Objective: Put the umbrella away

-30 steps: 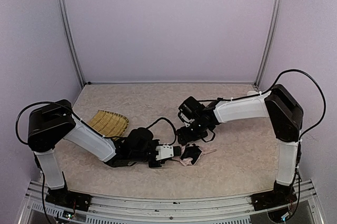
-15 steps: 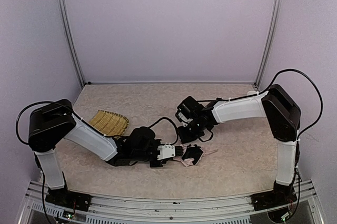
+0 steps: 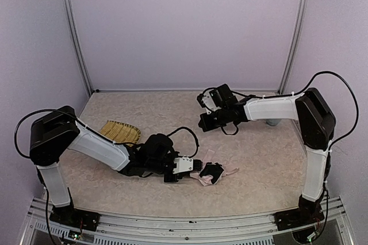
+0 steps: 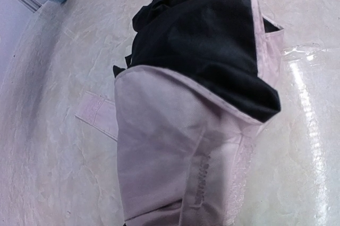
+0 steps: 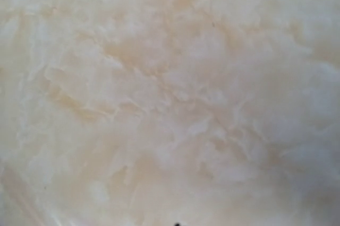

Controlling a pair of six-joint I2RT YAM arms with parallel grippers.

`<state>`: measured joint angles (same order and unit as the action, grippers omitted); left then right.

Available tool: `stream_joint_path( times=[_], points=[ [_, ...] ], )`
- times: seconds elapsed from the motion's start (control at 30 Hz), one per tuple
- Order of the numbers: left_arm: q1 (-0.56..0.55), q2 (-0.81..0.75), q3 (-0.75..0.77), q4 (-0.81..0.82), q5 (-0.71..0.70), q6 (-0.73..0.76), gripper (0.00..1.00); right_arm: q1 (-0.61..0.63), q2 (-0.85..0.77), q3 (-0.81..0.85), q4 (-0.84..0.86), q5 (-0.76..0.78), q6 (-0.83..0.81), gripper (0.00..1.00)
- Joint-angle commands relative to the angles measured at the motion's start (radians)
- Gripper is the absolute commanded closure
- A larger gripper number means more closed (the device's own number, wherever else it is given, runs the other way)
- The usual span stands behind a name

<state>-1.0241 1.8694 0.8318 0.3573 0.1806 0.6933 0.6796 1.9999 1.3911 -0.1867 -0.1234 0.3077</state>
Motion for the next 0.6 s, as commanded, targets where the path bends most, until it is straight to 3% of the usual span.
stream_joint_path(
  times=[0.0,0.13,0.23,0.33,0.57],
  points=[
    [0.006,0.045,-0.043,-0.266,0.026,0.030,1.00,0.001,-0.068,0.005,-0.056,-0.001,-0.110,0.91],
    [-0.015,0.023,-0.077,-0.237,-0.010,0.080,1.00,0.003,-0.112,-0.060,-0.185,0.013,-0.193,0.51],
    [-0.029,0.015,-0.092,-0.221,-0.033,0.098,1.00,0.009,-0.102,-0.078,-0.299,-0.004,-0.269,0.33],
    [-0.030,0.023,-0.089,-0.227,-0.032,0.101,1.00,0.018,-0.058,-0.059,-0.382,-0.033,-0.372,0.28],
    [-0.031,0.037,-0.077,-0.244,-0.037,0.102,1.00,0.019,-0.013,-0.030,-0.418,-0.095,-0.549,0.27]
  ],
)
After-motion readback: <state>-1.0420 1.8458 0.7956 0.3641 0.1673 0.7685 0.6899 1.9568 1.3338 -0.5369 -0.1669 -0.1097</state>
